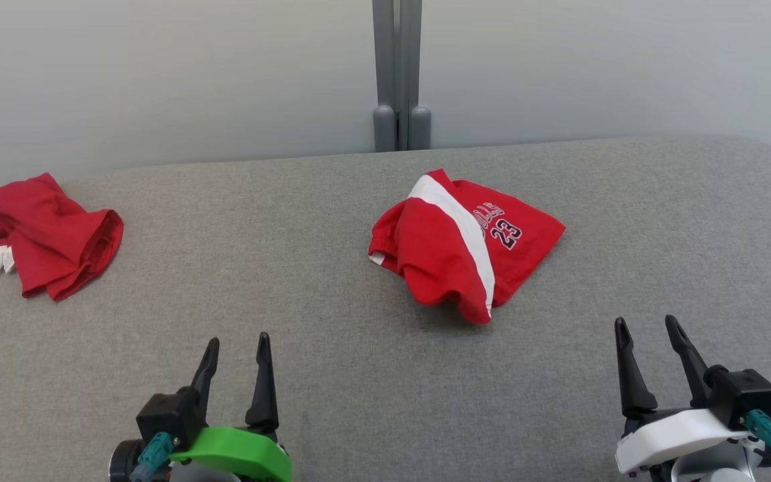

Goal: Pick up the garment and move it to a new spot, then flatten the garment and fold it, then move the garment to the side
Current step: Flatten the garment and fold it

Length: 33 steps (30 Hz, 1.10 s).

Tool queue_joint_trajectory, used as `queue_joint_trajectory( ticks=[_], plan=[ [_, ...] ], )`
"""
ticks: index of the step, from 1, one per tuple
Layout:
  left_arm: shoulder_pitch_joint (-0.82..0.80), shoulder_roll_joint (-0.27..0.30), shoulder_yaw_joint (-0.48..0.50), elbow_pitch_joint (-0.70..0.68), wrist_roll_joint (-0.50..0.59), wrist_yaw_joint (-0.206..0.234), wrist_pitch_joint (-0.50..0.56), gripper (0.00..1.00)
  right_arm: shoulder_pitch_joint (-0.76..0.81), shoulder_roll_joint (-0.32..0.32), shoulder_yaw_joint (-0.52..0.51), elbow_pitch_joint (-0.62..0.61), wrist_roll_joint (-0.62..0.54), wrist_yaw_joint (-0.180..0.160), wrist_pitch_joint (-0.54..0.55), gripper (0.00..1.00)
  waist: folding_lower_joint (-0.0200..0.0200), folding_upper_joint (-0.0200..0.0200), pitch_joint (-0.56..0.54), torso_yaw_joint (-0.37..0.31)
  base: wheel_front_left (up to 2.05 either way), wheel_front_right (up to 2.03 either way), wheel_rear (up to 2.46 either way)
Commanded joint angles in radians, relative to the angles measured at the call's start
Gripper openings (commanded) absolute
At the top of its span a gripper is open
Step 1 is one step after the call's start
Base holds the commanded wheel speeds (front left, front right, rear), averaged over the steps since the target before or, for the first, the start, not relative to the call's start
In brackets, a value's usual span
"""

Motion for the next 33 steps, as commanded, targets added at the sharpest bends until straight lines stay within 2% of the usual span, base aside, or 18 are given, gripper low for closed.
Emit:
queue_joint_trajectory(
  ticks=[1,20,28,33],
  plan=[
    [0.017,0.001,-0.001,-0.003,-0.004,0.004,-0.001,1.00,0.003,-0.002,0.001,0.003,0.009,0.000,-0.003,1.00,0.0000,0.0000,0.000,-0.001,0.00,0.00,0.00],
    [-0.002,0.001,-0.023,0.006,-0.008,0.004,-0.001,1.00,-0.008,-0.002,0.007,0.002,-0.006,0.000,-0.003,1.00,0.0000,0.0000,0.028,0.025,0.00,0.00,0.00],
    [-0.041,0.001,-0.057,-0.020,-0.022,0.015,-0.001,1.00,-0.151,-0.002,0.043,0.015,-0.082,0.000,-0.003,1.00,0.0000,0.0000,0.088,0.113,0.00,0.00,0.00],
    [-0.068,0.001,-0.081,-0.037,-0.037,0.023,-0.001,1.00,-0.341,-0.024,0.087,0.133,-0.175,0.000,0.005,1.00,0.0000,0.0000,0.145,0.197,0.00,0.00,0.00]
  ],
)
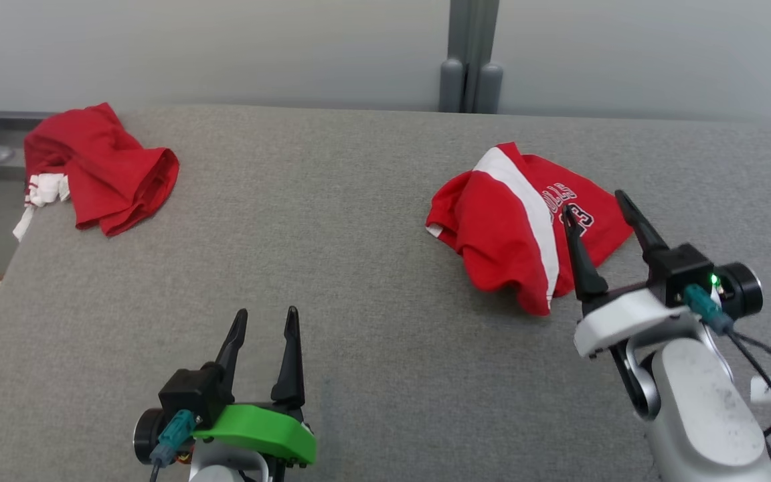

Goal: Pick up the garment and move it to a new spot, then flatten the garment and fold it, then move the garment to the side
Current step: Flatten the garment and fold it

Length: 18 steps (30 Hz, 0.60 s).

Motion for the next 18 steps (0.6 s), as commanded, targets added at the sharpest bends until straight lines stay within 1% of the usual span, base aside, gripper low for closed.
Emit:
queue_joint_trajectory(
  ticks=[1,5,7,10,14,16,17,18],
  plan=[
    [-0.024,0.002,-0.004,-0.007,-0.012,0.006,-0.001,1.00,-0.053,-0.016,-0.001,0.037,-0.010,0.000,0.013,1.00,0.0000,-0.0001,0.067,0.086,0.00,0.00,0.00],
    [-0.040,0.002,-0.015,-0.019,-0.027,0.018,-0.001,1.00,-0.196,-0.038,0.014,0.178,-0.018,0.000,0.074,1.00,0.0000,-0.0001,0.104,0.150,0.00,0.00,0.00],
    [-0.047,0.002,-0.019,-0.028,-0.035,0.026,-0.001,1.00,-0.255,-0.046,0.028,0.261,-0.003,0.000,0.119,1.00,0.0000,-0.0001,0.122,0.174,0.00,0.00,0.00],
    [-0.055,0.002,-0.024,-0.041,-0.050,0.032,-0.001,1.00,-0.331,-0.078,0.039,0.374,-0.015,0.000,0.180,1.00,0.0000,-0.0001,0.146,0.209,0.00,0.00,0.00],
    [-0.054,0.002,-0.028,-0.049,-0.062,0.040,-0.001,1.00,-0.389,-0.085,0.017,0.504,-0.037,0.000,0.264,1.00,0.0000,-0.0001,0.156,0.233,0.00,0.00,0.00],
    [-0.050,0.002,-0.028,-0.050,-0.066,0.046,-0.001,1.00,-0.407,-0.075,0.003,0.551,-0.043,0.000,0.292,1.00,0.0000,-0.0001,0.154,0.237,0.00,0.00,0.00],
    [-0.049,0.002,-0.026,-0.050,-0.067,0.048,-0.001,1.00,-0.413,-0.072,-0.004,0.573,-0.049,0.000,0.304,0.97,0.0000,-0.0001,0.152,0.236,0.00,0.00,0.00],
    [-0.047,0.002,-0.025,-0.050,-0.067,0.049,-0.001,1.00,-0.417,-0.069,-0.008,0.586,-0.054,0.000,0.309,0.70,0.0000,-0.0001,0.149,0.235,0.00,0.00,0.00]
  ],
)
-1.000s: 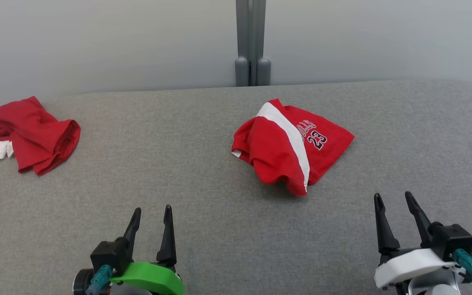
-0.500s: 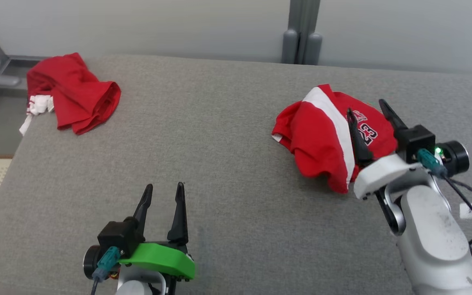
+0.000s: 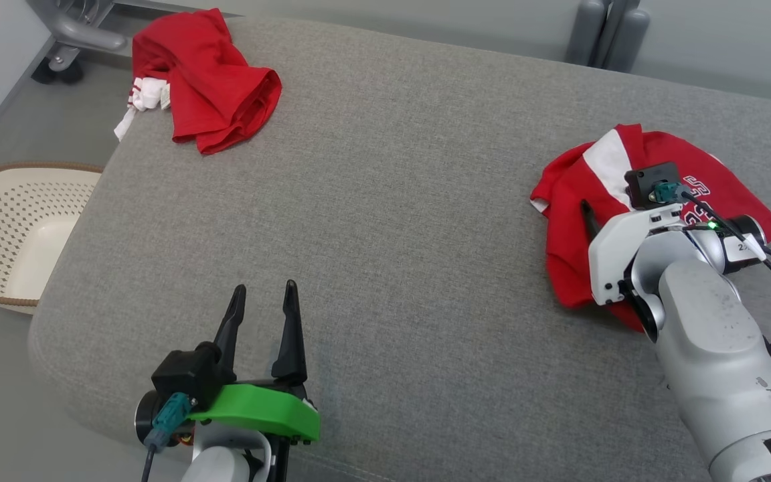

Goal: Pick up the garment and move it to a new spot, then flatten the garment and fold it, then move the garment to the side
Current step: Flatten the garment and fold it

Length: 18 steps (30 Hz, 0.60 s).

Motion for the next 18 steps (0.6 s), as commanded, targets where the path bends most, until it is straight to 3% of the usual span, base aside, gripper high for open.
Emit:
queue_joint_trajectory(
  ticks=[1,2,3,4,12,18],
  plan=[
    [-0.003,0.002,0.003,-0.002,-0.006,0.005,-0.001,1.00,-0.014,0.002,-0.009,0.016,-0.011,-0.001,0.002,0.39,0.0000,0.0000,0.010,0.011,0.00,0.00,0.00],
    [-0.002,0.002,0.004,-0.002,-0.005,0.005,-0.001,1.00,-0.017,0.006,-0.013,0.025,-0.017,-0.001,-0.003,0.32,0.0000,0.0000,0.007,0.008,0.00,0.00,0.00],
    [-0.002,0.002,0.004,-0.001,-0.003,0.005,-0.001,1.00,-0.020,0.008,-0.018,0.035,-0.023,-0.001,-0.008,0.07,0.0000,0.0000,0.003,0.003,0.00,0.00,0.00],
    [-0.001,0.002,0.005,0.000,0.000,0.005,-0.001,1.00,-0.023,0.010,-0.023,0.041,-0.030,-0.001,-0.017,0.00,0.0000,0.0000,-0.001,-0.003,0.00,0.00,0.00],
    [0.011,0.002,0.017,0.016,0.024,-0.004,-0.001,1.00,-0.039,0.053,0.007,0.046,-0.028,-0.001,-0.145,0.00,0.0000,0.0000,-0.047,-0.065,0.00,0.00,0.00],
    [0.023,0.002,0.029,0.032,0.050,-0.014,-0.001,1.00,-0.049,0.074,0.156,-0.013,0.074,-0.001,-0.248,0.00,0.0000,0.0000,-0.096,-0.115,0.00,0.00,0.00]
  ],
)
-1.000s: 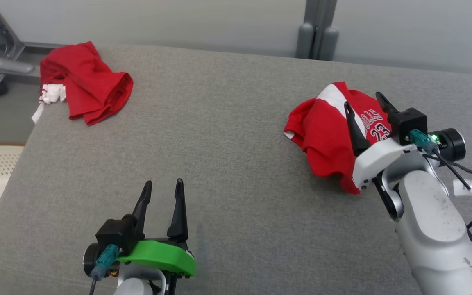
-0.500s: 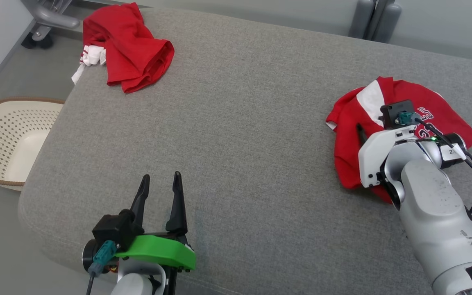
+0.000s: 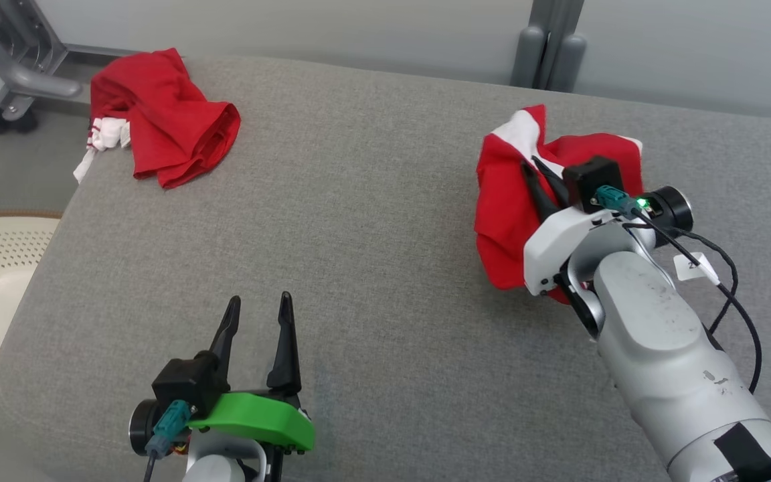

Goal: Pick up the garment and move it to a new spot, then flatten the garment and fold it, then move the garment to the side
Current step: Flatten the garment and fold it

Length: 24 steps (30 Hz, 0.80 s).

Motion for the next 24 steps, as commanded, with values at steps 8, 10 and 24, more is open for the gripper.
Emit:
queue_joint_trajectory(
  ticks=[8,10,24],
  plan=[
    [0.026,0.003,0.020,0.009,0.029,-0.011,-0.001,1.00,0.075,-0.002,0.271,-0.200,0.216,-0.001,0.002,0.00,0.0000,0.0000,-0.066,-0.081,0.00,0.00,0.00],
    [0.031,0.003,0.023,0.009,0.028,-0.013,-0.001,1.00,0.112,-0.008,0.319,-0.234,0.246,-0.001,0.026,0.00,0.0000,0.0000,-0.065,-0.091,0.00,0.00,0.00],
    [0.019,0.003,0.023,0.014,0.033,-0.019,-0.001,1.00,0.376,-0.178,0.308,-0.322,0.330,-0.001,0.040,0.00,0.0000,0.0000,-0.035,-0.140,0.00,0.00,0.00]
  ],
)
